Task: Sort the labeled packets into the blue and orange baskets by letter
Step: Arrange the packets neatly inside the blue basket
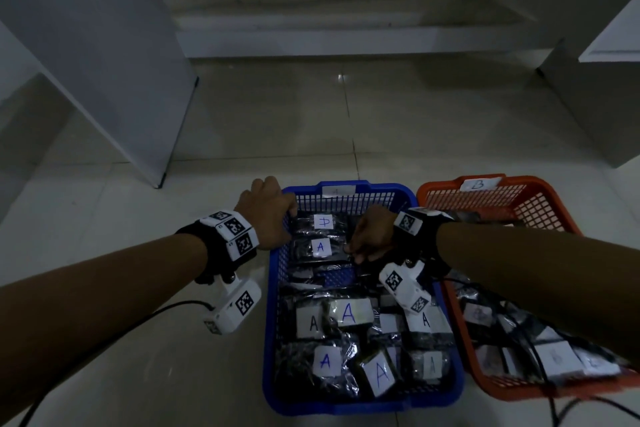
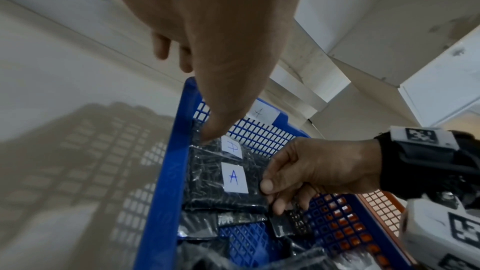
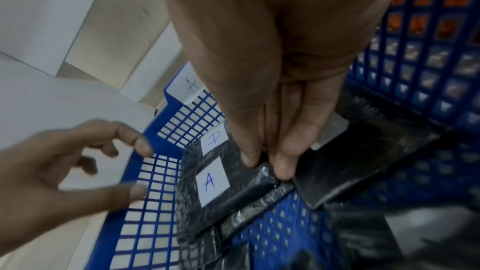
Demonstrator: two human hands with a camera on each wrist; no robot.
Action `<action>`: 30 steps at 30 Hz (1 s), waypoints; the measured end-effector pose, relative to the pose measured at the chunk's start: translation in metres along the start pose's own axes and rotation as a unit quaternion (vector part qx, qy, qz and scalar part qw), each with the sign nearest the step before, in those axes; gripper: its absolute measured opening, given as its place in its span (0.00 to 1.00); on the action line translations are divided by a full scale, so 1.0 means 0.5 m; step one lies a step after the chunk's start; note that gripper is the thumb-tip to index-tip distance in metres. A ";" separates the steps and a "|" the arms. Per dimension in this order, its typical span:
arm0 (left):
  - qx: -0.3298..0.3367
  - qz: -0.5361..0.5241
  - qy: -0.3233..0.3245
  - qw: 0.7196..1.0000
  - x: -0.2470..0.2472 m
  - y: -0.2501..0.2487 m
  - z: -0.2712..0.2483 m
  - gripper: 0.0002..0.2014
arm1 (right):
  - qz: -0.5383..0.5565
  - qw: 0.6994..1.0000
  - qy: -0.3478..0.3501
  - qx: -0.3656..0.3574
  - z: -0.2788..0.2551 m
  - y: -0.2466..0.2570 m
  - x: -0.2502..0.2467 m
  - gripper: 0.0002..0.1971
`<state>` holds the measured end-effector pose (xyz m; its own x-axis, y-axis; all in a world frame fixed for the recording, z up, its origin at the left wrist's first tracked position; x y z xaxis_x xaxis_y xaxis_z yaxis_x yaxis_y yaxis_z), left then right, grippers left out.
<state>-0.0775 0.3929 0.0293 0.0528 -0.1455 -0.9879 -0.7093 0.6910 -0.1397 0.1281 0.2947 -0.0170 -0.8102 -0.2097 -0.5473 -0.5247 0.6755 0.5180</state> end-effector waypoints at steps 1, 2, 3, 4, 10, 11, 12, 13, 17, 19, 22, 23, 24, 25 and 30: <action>0.014 0.009 -0.007 1.000 -0.007 -0.007 0.001 0.19 | -0.001 1.000 -0.001 -0.006 -0.002 0.001 0.001 0.13; 0.034 0.009 -0.010 0.999 -0.014 -0.015 0.002 0.18 | -0.011 1.000 -0.004 -0.012 -0.003 0.001 -0.002 0.14; 0.062 0.007 -0.007 0.998 -0.017 -0.024 0.004 0.16 | -0.029 0.999 -0.004 -0.018 -0.006 0.004 -0.008 0.14; 0.091 0.002 0.009 0.996 -0.020 -0.035 0.005 0.14 | -0.049 0.999 -0.003 -0.022 -0.009 0.006 -0.017 0.14; 0.190 0.009 0.133 0.973 -0.013 -0.090 -0.011 0.12 | -0.099 0.988 0.030 -0.112 -0.080 0.055 -0.081 0.05; 0.191 0.000 0.135 0.972 -0.014 -0.096 -0.012 0.12 | -0.108 0.984 0.059 -0.126 -0.097 0.064 -0.081 0.05; 0.184 -0.018 0.138 0.973 -0.017 -0.101 -0.013 0.11 | -0.120 0.980 0.087 -0.131 -0.110 0.069 -0.080 0.07; 0.171 -0.045 0.145 0.973 -0.019 -0.105 -0.014 0.11 | -0.135 0.976 0.111 -0.131 -0.118 0.069 -0.078 0.09; 0.148 -0.166 0.172 0.960 -0.035 -0.138 -0.022 0.08 | -0.208 0.959 0.140 -0.130 -0.143 0.054 -0.092 0.10; 0.135 -0.219 0.183 0.949 -0.047 -0.162 -0.030 0.07 | -0.232 0.952 0.164 -0.111 -0.153 0.034 -0.100 0.15; 0.103 -0.264 0.263 0.922 -0.054 -0.192 -0.048 0.12 | -0.334 0.915 0.211 -0.087 -0.169 -0.006 -0.088 0.35; 0.097 -0.252 0.290 0.918 -0.051 -0.197 -0.054 0.16 | -0.366 0.901 0.214 -0.090 -0.174 -0.017 -0.082 0.39; 0.093 -0.235 0.308 0.917 -0.047 -0.200 -0.060 0.20 | -0.381 0.894 0.213 -0.098 -0.180 -0.023 -0.079 0.39; 0.093 -0.222 0.317 0.918 -0.042 -0.203 -0.063 0.21 | -0.380 0.895 0.207 -0.107 -0.186 -0.027 -0.076 0.36; 0.077 -0.216 0.321 0.919 -0.045 -0.203 -0.056 0.20 | -0.312 0.919 0.212 -0.116 -0.194 -0.035 -0.101 0.18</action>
<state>-0.0267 0.3063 0.0676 -0.1537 -0.7833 -0.6024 -0.6093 0.5550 -0.5662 0.1530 0.2250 0.0655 -0.3357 -0.7951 -0.5050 -0.9232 0.1712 0.3441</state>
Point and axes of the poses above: each hand's wrist, its own z-axis towards the middle knuckle, its own x-axis out of the palm, y = z × x, the point moved 3 cm from there along z, towards the middle knuckle, and after that the axes turned 13 degrees about -y, right-handed, at the moved point
